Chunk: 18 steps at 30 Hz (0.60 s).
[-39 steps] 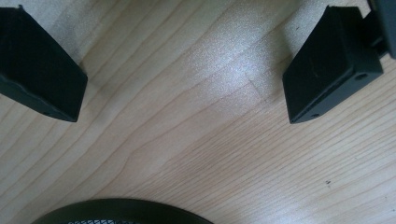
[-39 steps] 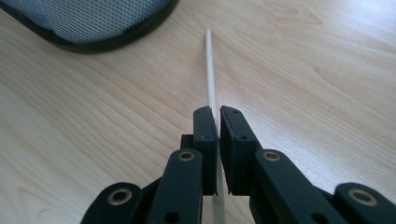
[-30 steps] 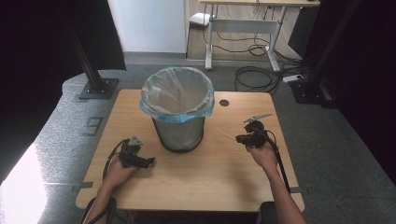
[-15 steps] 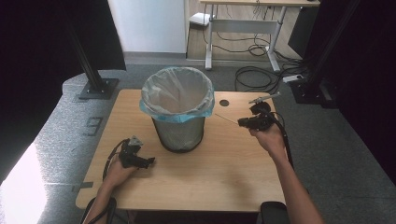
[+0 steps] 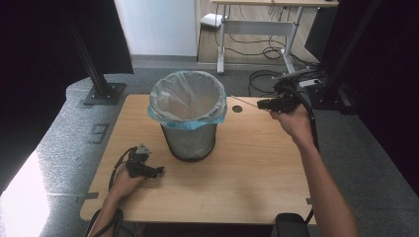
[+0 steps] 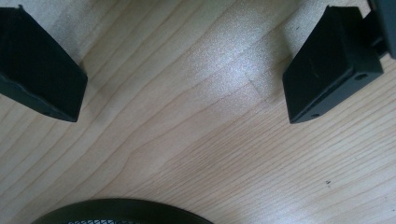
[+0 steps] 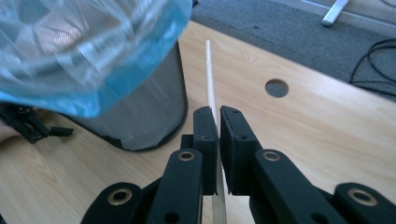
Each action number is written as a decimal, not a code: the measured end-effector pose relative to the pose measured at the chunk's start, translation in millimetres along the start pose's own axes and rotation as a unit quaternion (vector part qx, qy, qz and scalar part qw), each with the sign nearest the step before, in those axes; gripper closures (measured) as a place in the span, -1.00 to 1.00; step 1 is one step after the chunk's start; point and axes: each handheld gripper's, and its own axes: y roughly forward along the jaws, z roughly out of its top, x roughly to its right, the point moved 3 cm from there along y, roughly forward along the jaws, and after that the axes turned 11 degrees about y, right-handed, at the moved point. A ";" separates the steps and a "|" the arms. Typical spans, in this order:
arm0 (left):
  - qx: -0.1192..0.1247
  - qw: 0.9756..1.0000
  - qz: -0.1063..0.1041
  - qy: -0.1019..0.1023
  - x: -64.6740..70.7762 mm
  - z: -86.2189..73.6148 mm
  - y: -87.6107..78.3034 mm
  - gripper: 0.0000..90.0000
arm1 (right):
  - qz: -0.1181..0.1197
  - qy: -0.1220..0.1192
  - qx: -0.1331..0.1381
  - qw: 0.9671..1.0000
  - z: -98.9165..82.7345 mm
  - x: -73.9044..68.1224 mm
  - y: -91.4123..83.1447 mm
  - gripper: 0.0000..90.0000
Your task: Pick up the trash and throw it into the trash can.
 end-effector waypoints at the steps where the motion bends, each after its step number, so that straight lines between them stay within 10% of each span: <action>1: 0.000 1.000 0.000 0.000 0.0 0.0 0.1 -1.00 | -0.001 -0.003 0.001 1.000 5.0 -1.7 -2.9 0.87; 12: 0.001 1.000 0.000 0.000 0.0 0.0 0.1 -1.00 | 0.005 -0.040 0.017 0.999 57.5 -40.9 -24.6 0.87; 18: 0.000 1.000 0.000 0.000 -0.1 -0.1 0.1 -1.00 | 0.022 -0.073 -0.005 0.997 72.9 -73.1 -3.2 0.87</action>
